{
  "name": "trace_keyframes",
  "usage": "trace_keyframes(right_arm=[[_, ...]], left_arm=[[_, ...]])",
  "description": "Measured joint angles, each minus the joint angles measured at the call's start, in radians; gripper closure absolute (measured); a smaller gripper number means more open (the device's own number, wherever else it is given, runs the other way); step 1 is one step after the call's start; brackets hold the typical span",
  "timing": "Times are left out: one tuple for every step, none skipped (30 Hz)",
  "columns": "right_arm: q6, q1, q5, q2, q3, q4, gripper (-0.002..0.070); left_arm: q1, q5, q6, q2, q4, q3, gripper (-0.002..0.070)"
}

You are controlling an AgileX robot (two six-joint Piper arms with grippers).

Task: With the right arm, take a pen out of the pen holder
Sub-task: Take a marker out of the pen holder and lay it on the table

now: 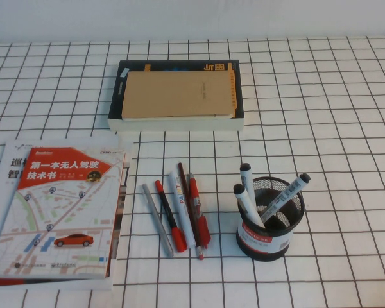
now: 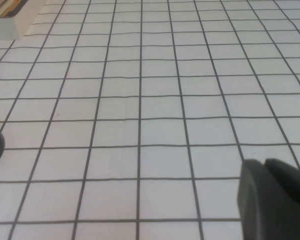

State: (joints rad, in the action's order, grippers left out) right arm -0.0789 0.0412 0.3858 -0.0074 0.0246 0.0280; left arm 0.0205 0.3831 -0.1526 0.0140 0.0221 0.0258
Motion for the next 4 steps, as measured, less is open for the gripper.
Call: trace_keyframes(right_arm=[[0.0,0.0,0.0,0.0,0.0,0.0,0.0692],[0.0,0.0,0.0,0.0,0.0,0.0,0.0692],[0.0,0.0,0.0,0.0,0.0,0.0,0.0692],[0.0,0.0,0.0,0.0,0.0,0.0,0.0692]], left_arm=[[0.0,0.0,0.0,0.0,0.0,0.0,0.0679],[0.0,0.0,0.0,0.0,0.0,0.0,0.0679],[0.0,0.0,0.0,0.0,0.0,0.0,0.0679],[0.0,0.0,0.0,0.0,0.0,0.0,0.0679]])
